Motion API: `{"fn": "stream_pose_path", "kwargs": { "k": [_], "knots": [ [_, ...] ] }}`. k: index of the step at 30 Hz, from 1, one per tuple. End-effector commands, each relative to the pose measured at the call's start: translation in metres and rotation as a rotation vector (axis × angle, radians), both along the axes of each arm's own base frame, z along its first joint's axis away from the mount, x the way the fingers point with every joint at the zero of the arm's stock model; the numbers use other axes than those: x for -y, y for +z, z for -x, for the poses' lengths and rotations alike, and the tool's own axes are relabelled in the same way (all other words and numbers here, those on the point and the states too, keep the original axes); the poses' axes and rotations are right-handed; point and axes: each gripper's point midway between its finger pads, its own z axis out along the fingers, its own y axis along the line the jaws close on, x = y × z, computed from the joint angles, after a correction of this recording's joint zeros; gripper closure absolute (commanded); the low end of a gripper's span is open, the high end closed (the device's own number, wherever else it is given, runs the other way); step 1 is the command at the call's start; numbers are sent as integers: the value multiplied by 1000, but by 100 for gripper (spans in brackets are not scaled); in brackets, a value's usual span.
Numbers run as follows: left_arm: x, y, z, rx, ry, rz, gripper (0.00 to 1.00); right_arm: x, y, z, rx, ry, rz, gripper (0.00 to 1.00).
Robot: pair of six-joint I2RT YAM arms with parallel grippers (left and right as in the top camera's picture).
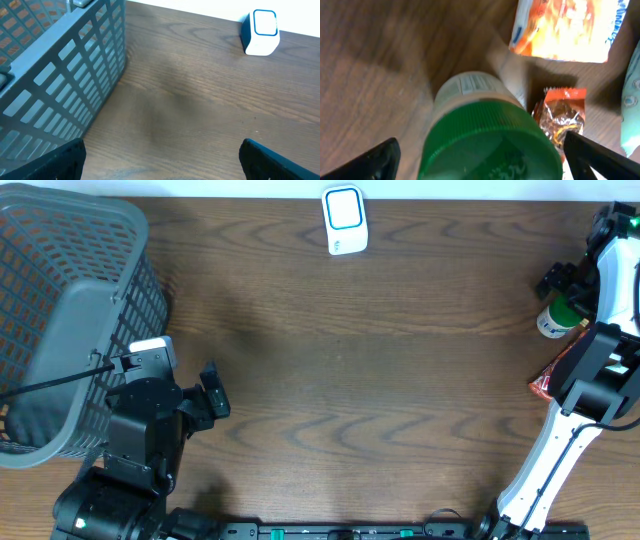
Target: Scan the item barcode
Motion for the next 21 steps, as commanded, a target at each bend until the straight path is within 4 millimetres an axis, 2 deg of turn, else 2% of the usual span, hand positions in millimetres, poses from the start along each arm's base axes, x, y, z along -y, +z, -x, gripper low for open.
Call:
{"fn": "stream_pose_path", "kwargs": {
  "k": [1, 6, 12, 17, 21],
  "knots": [
    [-3, 7, 0, 18, 15, 4, 2, -5, 49, -3, 94, -3, 3, 1],
    [-3, 7, 0, 18, 15, 4, 2, -34, 123, 2, 245, 31, -56, 1],
    [-3, 7, 0, 18, 15, 4, 2, -79, 213, 27, 392, 130, -14, 1],
    [-3, 7, 0, 18, 15, 4, 2, -123, 289, 69, 542, 215, 19, 1],
    [-3, 7, 0, 18, 15, 4, 2, -153, 341, 119, 665, 277, 38, 1]
  ]
}}
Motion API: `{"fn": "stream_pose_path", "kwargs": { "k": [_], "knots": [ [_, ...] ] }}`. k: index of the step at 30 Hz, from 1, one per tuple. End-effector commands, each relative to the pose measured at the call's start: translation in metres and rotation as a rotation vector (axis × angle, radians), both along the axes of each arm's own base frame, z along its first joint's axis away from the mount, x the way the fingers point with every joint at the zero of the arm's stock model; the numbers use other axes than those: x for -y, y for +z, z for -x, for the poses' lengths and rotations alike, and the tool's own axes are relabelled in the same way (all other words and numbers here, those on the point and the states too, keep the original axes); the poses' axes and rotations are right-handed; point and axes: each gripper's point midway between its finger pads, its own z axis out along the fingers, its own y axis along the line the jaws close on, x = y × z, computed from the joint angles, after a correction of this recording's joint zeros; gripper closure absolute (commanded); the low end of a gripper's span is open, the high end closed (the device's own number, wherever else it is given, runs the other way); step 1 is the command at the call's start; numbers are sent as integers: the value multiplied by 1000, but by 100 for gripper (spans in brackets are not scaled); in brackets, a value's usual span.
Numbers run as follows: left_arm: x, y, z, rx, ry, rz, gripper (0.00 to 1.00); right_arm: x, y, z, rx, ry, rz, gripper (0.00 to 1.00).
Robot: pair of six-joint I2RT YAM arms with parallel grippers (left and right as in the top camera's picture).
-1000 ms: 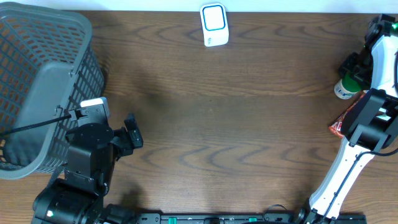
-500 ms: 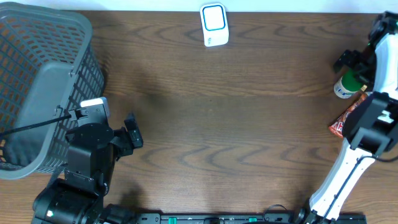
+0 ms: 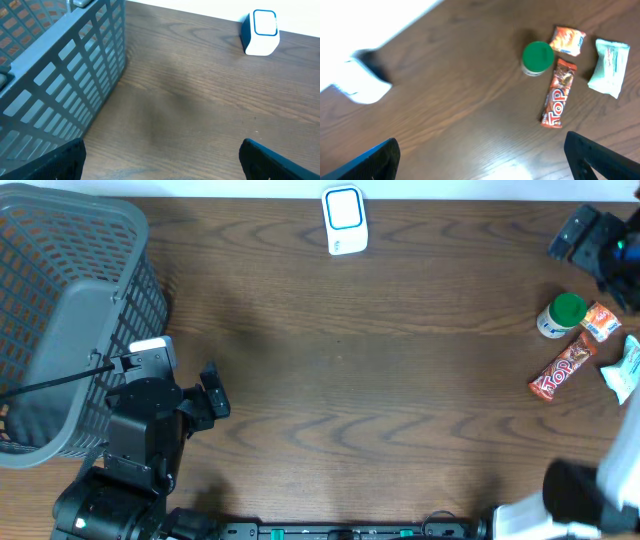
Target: Scan the item barcode
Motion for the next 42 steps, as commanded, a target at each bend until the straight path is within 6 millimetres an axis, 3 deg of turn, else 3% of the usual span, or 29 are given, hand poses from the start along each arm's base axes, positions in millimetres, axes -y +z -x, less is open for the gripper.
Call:
{"fn": "stream_pose_path", "kwargs": {
  "k": [1, 7, 12, 17, 25, 29, 34, 38, 42],
  "knots": [
    [-3, 7, 0, 18, 15, 4, 2, -21, 45, 47, 115, 42, 22, 1],
    [-3, 7, 0, 18, 15, 4, 2, -36, 98, 123, 310, 60, 50, 1],
    [-3, 7, 0, 18, 15, 4, 2, -42, 127, 180, 458, 51, 82, 1],
    [-3, 7, 0, 18, 15, 4, 2, -46, 129, 236, 500, 117, 193, 1],
    [-3, 7, 0, 18, 15, 4, 2, -52, 145, 282, 621, 267, 468, 1],
    [-3, 7, 0, 18, 15, 4, 2, -59, 158, 286, 750, 323, 569, 1],
    [-3, 7, 0, 18, 15, 4, 2, -66, 158, 266, 911, 367, 655, 1],
    [-3, 7, 0, 18, 15, 4, 2, -76, 134, 237, 1019, 422, 658, 1],
    [-3, 7, 0, 18, 15, 4, 2, -90, 94, 202, 1106, 508, 624, 1]
  ]
}}
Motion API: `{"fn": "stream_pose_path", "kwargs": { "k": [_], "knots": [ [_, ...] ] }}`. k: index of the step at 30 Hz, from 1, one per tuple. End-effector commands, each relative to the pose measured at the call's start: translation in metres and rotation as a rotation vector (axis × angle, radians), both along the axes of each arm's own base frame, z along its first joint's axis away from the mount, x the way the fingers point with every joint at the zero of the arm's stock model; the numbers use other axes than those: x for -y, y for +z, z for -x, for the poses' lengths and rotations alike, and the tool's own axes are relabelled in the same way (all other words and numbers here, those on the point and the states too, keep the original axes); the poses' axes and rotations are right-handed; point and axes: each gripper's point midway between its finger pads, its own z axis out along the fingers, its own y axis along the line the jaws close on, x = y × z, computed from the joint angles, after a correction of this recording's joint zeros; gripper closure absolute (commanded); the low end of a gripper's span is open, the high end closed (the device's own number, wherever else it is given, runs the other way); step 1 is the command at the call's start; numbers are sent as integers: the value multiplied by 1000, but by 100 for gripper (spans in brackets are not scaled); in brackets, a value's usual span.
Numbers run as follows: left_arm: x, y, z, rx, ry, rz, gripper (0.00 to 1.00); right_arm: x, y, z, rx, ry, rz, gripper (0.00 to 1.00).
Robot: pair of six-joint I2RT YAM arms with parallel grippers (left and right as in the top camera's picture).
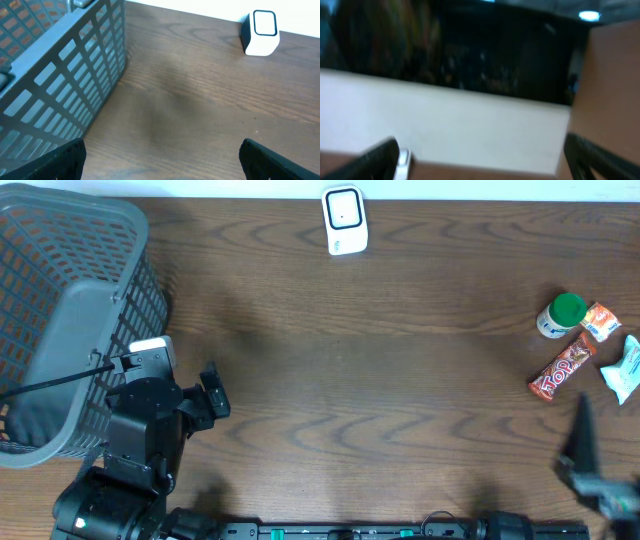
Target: Scan the item barcode
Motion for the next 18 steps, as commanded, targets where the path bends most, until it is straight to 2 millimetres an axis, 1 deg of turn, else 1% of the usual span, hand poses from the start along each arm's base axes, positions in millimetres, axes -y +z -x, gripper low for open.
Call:
{"fn": "stream_pose_path", "kwargs": {
  "k": [1, 3, 5, 8, 12, 18],
  "knots": [
    [-3, 7, 0, 18, 15, 4, 2, -19, -48, -27, -27, 132, 17, 1],
    [-3, 7, 0, 17, 15, 4, 2, -22, -70, -41, -1, 169, -5, 1],
    [-3, 7, 0, 17, 15, 4, 2, -21, -88, -51, 37, 186, -52, 1],
    [-3, 7, 0, 17, 15, 3, 2, -20, -110, -61, 97, 201, -81, 1],
    [-3, 7, 0, 17, 15, 4, 2, -16, -128, -63, 172, 190, -75, 1],
    [-3, 7, 0, 17, 15, 4, 2, -6, -155, -65, 206, 136, -88, 1]
  ]
}}
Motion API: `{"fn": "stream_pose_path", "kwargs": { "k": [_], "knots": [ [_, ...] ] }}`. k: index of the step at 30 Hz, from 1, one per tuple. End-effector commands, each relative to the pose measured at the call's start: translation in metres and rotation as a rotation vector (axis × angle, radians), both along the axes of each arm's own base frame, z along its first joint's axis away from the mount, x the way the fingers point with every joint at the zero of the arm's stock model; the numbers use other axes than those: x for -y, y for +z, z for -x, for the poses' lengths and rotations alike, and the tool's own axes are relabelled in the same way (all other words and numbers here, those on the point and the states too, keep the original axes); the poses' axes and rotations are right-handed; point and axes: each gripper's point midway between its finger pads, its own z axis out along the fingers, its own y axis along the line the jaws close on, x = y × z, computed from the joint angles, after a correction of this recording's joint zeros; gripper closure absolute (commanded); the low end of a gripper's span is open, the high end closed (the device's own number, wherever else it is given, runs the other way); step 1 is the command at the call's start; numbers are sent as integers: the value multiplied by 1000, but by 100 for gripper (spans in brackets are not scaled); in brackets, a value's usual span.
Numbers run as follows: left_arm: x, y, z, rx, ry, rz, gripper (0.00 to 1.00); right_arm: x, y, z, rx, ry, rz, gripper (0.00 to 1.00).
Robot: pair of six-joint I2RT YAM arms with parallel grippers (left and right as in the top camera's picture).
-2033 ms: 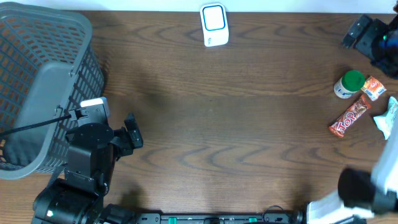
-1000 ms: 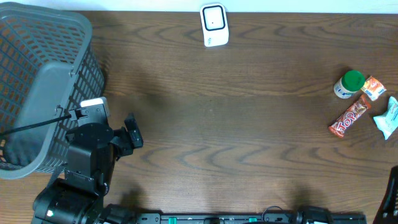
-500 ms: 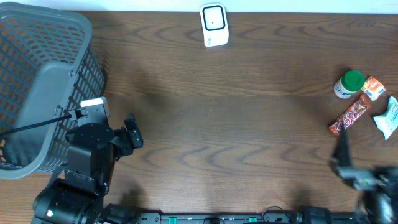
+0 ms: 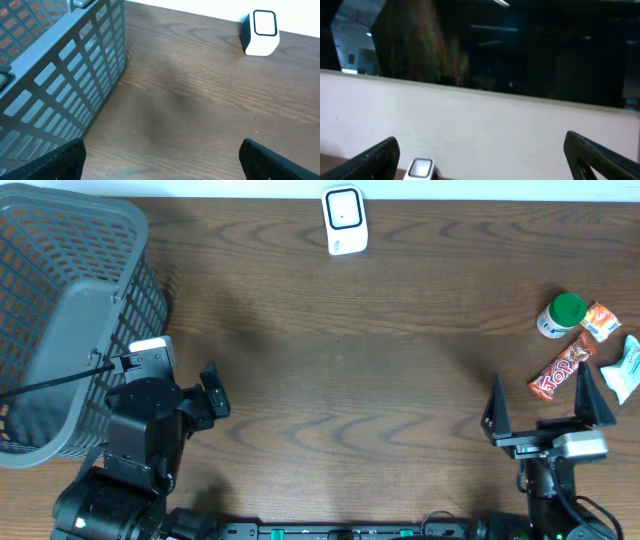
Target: Scan the item barcode
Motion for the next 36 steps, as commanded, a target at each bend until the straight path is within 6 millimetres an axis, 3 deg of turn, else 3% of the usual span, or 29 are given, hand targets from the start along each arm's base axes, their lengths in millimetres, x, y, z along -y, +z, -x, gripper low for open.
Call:
{"fn": "stream_pose_path", "kwargs": {
  "k": [1, 8, 15, 24, 36],
  "knots": [
    [-3, 7, 0, 18, 15, 4, 2, 8, -12, 0, 8, -31, -41, 1],
    [-3, 7, 0, 18, 15, 4, 2, 11, -34, -8, 8, -42, -50, 1],
    [-3, 7, 0, 18, 15, 4, 2, 14, -74, -22, -38, -51, -60, 1],
    [-3, 7, 0, 18, 15, 4, 2, 18, -83, -26, -79, -69, -72, 1],
    [-3, 7, 0, 18, 15, 4, 2, 16, -163, -42, -417, -59, -97, 1]
  ]
}}
